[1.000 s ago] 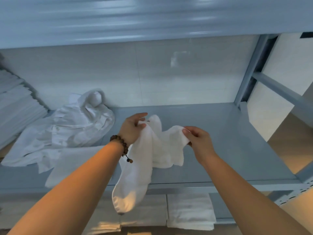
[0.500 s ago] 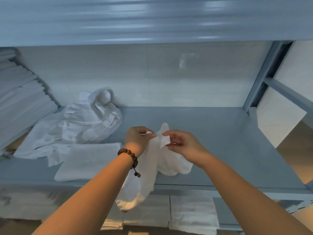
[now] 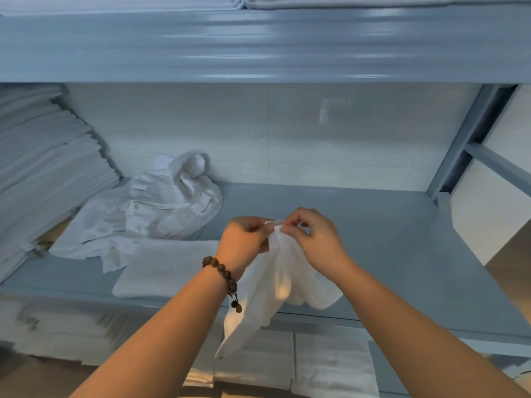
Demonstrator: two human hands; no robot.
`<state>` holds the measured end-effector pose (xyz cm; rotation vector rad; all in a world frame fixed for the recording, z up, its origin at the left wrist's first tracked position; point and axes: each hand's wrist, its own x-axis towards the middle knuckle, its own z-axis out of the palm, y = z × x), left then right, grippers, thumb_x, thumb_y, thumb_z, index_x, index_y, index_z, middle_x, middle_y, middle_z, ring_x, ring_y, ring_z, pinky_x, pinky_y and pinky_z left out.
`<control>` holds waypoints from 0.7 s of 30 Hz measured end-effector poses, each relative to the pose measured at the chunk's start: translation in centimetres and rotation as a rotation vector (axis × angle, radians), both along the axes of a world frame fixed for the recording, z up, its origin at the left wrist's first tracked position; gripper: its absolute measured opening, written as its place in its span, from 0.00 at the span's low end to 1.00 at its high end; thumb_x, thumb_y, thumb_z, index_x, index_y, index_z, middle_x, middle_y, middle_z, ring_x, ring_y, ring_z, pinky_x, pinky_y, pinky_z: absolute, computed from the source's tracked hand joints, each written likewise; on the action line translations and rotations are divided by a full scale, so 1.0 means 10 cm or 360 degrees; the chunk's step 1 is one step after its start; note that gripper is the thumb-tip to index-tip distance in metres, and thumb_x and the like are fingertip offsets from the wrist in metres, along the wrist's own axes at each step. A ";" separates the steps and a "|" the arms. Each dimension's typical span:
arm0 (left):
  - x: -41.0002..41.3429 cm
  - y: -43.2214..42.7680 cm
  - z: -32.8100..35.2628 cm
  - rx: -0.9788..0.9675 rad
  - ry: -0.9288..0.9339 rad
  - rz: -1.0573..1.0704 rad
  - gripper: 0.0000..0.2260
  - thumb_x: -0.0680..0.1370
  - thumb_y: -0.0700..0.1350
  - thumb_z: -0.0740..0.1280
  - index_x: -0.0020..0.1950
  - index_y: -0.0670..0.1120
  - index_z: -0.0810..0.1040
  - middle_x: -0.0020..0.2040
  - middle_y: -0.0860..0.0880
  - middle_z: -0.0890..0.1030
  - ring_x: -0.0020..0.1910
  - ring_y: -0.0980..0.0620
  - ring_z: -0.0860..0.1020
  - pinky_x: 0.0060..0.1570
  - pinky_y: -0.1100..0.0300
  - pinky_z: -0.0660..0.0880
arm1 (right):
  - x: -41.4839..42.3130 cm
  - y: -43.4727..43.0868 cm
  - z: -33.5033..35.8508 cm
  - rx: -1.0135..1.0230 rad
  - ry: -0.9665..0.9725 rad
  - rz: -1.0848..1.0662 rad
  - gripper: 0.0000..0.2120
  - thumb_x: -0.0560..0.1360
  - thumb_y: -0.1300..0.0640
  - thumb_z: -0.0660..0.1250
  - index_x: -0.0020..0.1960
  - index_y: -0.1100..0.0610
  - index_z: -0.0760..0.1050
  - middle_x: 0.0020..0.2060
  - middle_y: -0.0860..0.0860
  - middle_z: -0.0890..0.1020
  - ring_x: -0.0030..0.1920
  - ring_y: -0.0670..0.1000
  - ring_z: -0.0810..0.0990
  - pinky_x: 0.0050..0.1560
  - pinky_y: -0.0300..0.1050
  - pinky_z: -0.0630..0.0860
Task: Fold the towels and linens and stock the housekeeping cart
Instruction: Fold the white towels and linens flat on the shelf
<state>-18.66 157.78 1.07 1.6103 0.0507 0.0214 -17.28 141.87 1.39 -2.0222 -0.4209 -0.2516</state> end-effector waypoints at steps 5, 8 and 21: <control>-0.13 0.03 -0.09 -0.0129 -0.0033 -0.0069 0.10 0.79 0.45 0.66 0.50 0.40 0.83 0.45 0.42 0.85 0.48 0.46 0.84 0.47 0.59 0.80 | 0.00 0.11 0.01 0.0045 0.0048 -0.0034 0.10 0.72 0.57 0.72 0.35 0.46 0.75 0.38 0.48 0.81 0.42 0.39 0.75 0.42 0.30 0.67; -0.16 0.06 -0.11 0.0071 -0.0158 0.0045 0.05 0.74 0.42 0.73 0.47 0.41 0.83 0.40 0.45 0.85 0.42 0.51 0.83 0.41 0.64 0.78 | 0.00 0.17 0.00 0.0062 0.0082 0.0022 0.09 0.72 0.57 0.73 0.36 0.48 0.76 0.38 0.47 0.82 0.43 0.41 0.76 0.43 0.31 0.68; 0.01 0.45 0.13 0.0097 -0.0258 0.0239 0.02 0.77 0.37 0.69 0.48 0.39 0.81 0.41 0.43 0.84 0.43 0.46 0.82 0.47 0.50 0.80 | -0.09 0.04 0.18 -0.0130 0.0260 0.0585 0.13 0.74 0.60 0.71 0.38 0.68 0.72 0.33 0.53 0.70 0.35 0.46 0.69 0.37 0.43 0.63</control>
